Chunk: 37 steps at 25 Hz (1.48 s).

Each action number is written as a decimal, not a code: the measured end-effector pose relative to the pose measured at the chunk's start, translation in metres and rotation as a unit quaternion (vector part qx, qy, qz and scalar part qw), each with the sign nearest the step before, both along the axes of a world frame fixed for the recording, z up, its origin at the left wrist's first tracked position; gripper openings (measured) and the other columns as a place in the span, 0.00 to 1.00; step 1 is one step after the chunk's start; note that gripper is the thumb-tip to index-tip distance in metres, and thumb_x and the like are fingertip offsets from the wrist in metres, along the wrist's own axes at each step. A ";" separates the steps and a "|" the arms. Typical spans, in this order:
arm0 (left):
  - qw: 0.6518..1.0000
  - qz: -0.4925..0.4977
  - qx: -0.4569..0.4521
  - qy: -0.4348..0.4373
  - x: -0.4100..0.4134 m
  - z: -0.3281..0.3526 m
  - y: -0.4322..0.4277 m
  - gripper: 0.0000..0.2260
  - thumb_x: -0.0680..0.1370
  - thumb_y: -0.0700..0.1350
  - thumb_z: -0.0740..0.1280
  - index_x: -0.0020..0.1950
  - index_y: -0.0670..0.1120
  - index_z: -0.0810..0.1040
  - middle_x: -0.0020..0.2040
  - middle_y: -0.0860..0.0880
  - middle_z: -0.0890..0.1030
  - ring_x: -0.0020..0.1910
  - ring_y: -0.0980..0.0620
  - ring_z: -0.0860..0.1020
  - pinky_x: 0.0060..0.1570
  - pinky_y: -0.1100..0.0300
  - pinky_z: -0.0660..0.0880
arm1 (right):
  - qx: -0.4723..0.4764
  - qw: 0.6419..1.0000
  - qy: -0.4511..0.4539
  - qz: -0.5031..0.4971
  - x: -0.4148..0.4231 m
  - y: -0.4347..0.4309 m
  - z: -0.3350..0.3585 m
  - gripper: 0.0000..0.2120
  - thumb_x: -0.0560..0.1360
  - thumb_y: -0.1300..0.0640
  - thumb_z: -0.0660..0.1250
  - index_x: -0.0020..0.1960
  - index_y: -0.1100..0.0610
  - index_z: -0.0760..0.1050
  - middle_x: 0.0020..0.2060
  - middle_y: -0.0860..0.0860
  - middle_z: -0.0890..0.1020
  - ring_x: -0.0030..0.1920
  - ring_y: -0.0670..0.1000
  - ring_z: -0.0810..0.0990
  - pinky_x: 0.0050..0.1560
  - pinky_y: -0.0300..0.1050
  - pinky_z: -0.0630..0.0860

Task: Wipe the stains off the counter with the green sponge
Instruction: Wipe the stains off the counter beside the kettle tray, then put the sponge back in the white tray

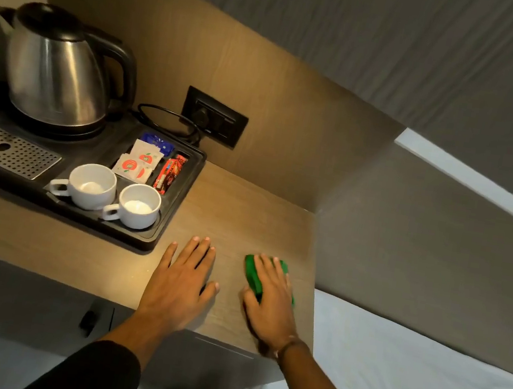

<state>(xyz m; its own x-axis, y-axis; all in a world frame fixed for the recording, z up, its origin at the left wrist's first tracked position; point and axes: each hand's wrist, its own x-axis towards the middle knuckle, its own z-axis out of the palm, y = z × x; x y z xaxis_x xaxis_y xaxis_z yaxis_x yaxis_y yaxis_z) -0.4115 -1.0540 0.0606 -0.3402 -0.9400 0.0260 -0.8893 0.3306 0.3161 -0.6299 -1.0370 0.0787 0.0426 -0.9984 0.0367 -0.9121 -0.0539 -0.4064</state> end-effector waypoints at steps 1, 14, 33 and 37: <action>1.000 0.008 0.003 -0.002 0.005 0.003 0.010 0.32 0.86 0.62 0.54 0.84 0.47 0.53 0.86 0.45 0.52 0.84 0.46 0.47 0.81 0.39 0.48 | 0.011 0.999 0.004 0.039 -0.007 0.018 0.000 0.34 0.78 0.47 0.60 0.82 0.41 0.52 0.82 0.41 0.56 0.82 0.45 0.45 0.81 0.53 0.44; 0.967 0.255 0.001 -0.004 0.153 0.018 0.346 0.40 0.83 0.68 0.41 0.75 0.40 0.74 0.76 0.42 0.75 0.73 0.39 0.74 0.74 0.48 0.44 | -0.018 0.979 0.045 0.198 0.101 0.184 -0.008 0.34 0.80 0.54 0.63 0.82 0.46 0.53 0.83 0.45 0.54 0.83 0.51 0.47 0.81 0.54 0.40; 0.712 0.699 0.061 -0.021 0.303 -0.019 0.927 0.42 0.81 0.69 0.35 0.81 0.44 0.65 0.81 0.44 0.66 0.80 0.40 0.62 0.79 0.37 0.59 | 0.028 0.742 0.003 0.670 0.465 0.686 -0.042 0.33 0.78 0.56 0.61 0.82 0.47 0.55 0.81 0.45 0.59 0.82 0.53 0.52 0.82 0.53 0.42; 0.675 0.735 0.061 -0.020 0.360 -0.038 1.007 0.39 0.82 0.67 0.35 0.83 0.44 0.56 0.83 0.44 0.57 0.82 0.42 0.53 0.81 0.42 0.46 | 0.008 0.704 -0.021 0.710 0.542 0.783 -0.044 0.32 0.77 0.56 0.57 0.80 0.46 0.57 0.80 0.47 0.64 0.81 0.54 0.56 0.82 0.56 0.45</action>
<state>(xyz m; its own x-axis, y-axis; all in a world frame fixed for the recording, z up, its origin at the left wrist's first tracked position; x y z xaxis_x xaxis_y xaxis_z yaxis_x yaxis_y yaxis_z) -0.0518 -0.0471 0.0223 0.9641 -0.2577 -0.0636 -0.2373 -0.9443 0.2281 -0.0882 -0.2539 0.0342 0.9972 0.0488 0.0574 0.0692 -0.8943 -0.4421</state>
